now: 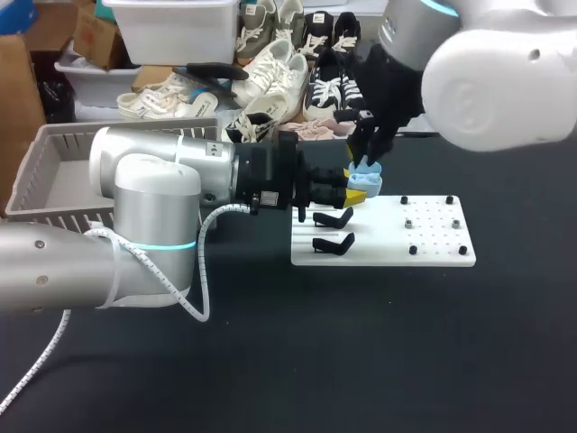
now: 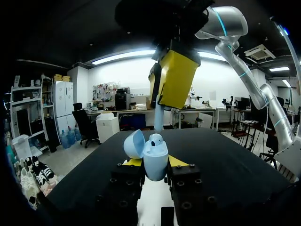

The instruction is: Pick up each earbud case from the left stands, insert the matching earbuds, close the lid, and place the case in the box.

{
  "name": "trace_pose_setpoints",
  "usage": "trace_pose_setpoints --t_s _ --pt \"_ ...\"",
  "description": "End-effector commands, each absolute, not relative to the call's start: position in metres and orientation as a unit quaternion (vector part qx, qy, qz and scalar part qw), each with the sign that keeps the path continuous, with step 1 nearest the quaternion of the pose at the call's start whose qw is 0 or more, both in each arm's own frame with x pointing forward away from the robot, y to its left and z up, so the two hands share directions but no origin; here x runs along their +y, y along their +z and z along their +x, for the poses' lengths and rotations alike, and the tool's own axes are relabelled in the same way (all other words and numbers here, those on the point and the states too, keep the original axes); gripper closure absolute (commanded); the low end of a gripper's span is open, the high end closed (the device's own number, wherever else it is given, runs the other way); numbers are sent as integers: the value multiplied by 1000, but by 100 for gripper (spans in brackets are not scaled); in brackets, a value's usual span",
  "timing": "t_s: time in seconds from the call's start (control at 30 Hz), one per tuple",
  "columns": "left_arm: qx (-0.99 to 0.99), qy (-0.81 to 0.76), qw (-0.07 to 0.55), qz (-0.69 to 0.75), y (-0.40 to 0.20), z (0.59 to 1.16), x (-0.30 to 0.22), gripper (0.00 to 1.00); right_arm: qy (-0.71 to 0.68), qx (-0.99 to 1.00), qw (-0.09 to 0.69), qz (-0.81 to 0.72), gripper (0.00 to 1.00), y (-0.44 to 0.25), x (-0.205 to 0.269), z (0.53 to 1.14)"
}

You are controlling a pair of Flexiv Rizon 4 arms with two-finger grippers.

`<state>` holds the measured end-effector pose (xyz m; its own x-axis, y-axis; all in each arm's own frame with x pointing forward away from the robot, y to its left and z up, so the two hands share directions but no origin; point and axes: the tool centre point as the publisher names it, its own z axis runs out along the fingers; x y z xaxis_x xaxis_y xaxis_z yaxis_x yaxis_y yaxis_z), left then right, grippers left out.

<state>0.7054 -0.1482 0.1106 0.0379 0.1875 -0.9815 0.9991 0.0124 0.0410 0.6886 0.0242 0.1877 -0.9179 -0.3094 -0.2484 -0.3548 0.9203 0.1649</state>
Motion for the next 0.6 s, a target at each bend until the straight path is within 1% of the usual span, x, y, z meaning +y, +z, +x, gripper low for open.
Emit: trace_pose_setpoints --t_s 0.03,0.6 --pt "538 -437 466 550 110 705 -148 100 107 974 96 -174 100 184 29 692" --pt "538 -437 466 550 110 705 -148 100 114 976 93 -161 100 169 26 691"
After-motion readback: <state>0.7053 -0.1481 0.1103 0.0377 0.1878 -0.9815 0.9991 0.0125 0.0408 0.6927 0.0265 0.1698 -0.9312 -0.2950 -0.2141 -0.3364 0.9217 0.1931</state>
